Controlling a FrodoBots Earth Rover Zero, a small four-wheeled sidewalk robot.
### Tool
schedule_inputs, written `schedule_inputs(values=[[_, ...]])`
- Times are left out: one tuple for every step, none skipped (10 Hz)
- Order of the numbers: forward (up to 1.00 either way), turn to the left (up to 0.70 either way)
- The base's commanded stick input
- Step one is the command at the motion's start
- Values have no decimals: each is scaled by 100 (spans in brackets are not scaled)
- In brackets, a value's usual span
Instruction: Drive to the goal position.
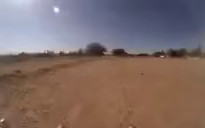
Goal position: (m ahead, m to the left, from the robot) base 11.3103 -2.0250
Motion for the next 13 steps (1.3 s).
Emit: schedule_inputs(values=[[100, -21], [100, 0], [100, 0], [100, 0], [100, 0], [100, 0], [100, 0], [100, 0], [100, 0], [100, 0], [100, 0], [100, 0], [100, 0]])
